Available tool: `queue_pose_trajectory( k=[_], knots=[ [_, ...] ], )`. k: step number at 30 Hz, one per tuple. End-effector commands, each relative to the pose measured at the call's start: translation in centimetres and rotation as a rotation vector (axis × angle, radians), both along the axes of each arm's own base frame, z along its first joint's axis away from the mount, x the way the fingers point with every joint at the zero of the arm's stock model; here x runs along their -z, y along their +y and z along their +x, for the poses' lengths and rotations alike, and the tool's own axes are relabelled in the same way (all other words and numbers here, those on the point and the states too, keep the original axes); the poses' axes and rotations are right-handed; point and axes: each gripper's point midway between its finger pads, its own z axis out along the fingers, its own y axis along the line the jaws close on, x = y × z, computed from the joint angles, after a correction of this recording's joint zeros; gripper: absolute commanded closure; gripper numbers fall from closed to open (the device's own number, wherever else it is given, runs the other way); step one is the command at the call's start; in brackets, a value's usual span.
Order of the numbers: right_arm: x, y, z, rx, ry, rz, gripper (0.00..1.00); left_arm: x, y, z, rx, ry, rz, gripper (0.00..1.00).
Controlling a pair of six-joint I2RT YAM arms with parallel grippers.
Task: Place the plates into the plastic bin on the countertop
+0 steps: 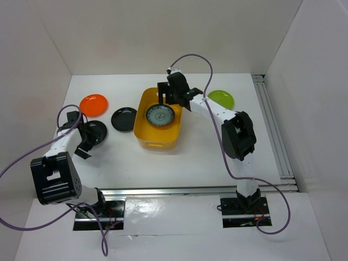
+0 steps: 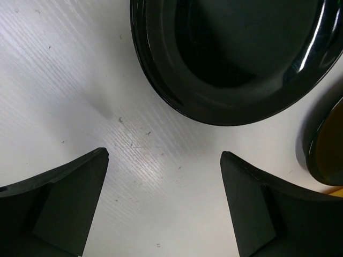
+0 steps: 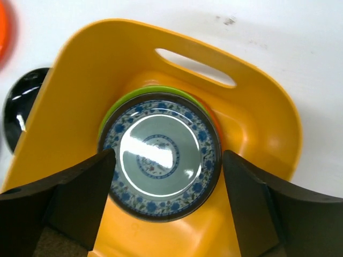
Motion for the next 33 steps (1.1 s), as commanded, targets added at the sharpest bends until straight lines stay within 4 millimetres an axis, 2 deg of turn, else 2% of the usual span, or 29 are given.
queue_pose_trajectory(
  k=[1, 2, 3, 4, 8, 9, 10, 11, 12, 13, 16, 18, 19, 23, 26, 29, 33],
  knots=[
    [-4.3, 2.7, -0.2, -0.071, -0.073, 0.069, 0.12, 0.7, -0.2, -0.7, -0.014, 0.019, -0.016, 0.01],
    [-5.4, 2.8, -0.4, -0.079, -0.085, 0.083, 0.08, 0.8, -0.3, -1.0, -0.014, 0.02, -0.017, 0.03],
    [-6.2, 3.1, -0.8, -0.088, -0.096, 0.091, 0.0, 0.8, -0.3, -1.0, -0.022, 0.018, -0.02, 0.03],
    [-7.2, 3.3, -0.9, -0.1, -0.113, 0.11, 0.0, 1.1, -0.4, -1.2, -0.022, 0.027, -0.022, 0.04],
    [-13.0, 5.5, -4.2, -0.209, -0.194, 0.181, 0.0, 1.8, -0.1, -1.8, -0.049, 0.041, -0.04, 0.08],
    [-13.7, 5.4, -4.5, -0.223, -0.211, 0.184, 0.0, 1.8, -0.1, -1.6, -0.049, 0.033, -0.037, 0.09],
    [-13.4, 5.5, -5.3, -0.234, -0.206, 0.183, 0.0, 2.0, 0.3, -1.5, -0.061, 0.035, -0.038, 0.1],
    [-15.2, 5.2, -6.3, -0.261, -0.235, 0.203, 0.0, 2.2, 0.4, -1.7, -0.072, 0.04, -0.051, 0.1],
    [-15.7, 5.0, -6.6, -0.261, -0.249, 0.212, 0.0, 2.1, 0.6, -1.0, -0.083, 0.011, -0.061, 0.12],
    [-14.7, 4.7, -7.2, -0.271, -0.227, 0.204, 0.0, 2.0, 0.5, -0.7, -0.079, -0.002, -0.066, 0.12],
    [-14.6, 3.8, -8.1, -0.28, -0.22, 0.177, 0.0, 0.9, 0.3, 0.3, -0.077, -0.081, -0.094, 0.12],
    [-14.5, 3.4, -8.4, -0.272, -0.22, 0.171, 0.0, -0.7, 0.1, 1.3, -0.072, -0.165, -0.111, 0.12],
    [-13.2, 2.8, -8.2, -0.262, -0.201, 0.158, 0.0, -1.4, 0.1, 1.7, -0.076, -0.195, -0.114, 0.12],
    [-12.9, 1.9, -8.0, -0.245, -0.189, 0.163, 0.0, -2.8, 0.7, 2.3, -0.102, -0.246, -0.087, 0.03],
    [-12.7, 2.0, -8.2, -0.256, -0.178, 0.163, 0.0, -2.3, 2.0, 2.6, -0.144, -0.218, -0.057, 0.03],
    [-13.5, 2.0, -8.1, -0.256, -0.188, 0.169, 0.0, -1.2, 2.6, 2.2, -0.18, -0.177, -0.073, 0.02],
    [-13.5, 1.6, -7.8, -0.246, -0.189, 0.168, 0.0, -0.5, 3.1, 2.2, -0.194, -0.154, -0.072, 0.0]
  ],
)
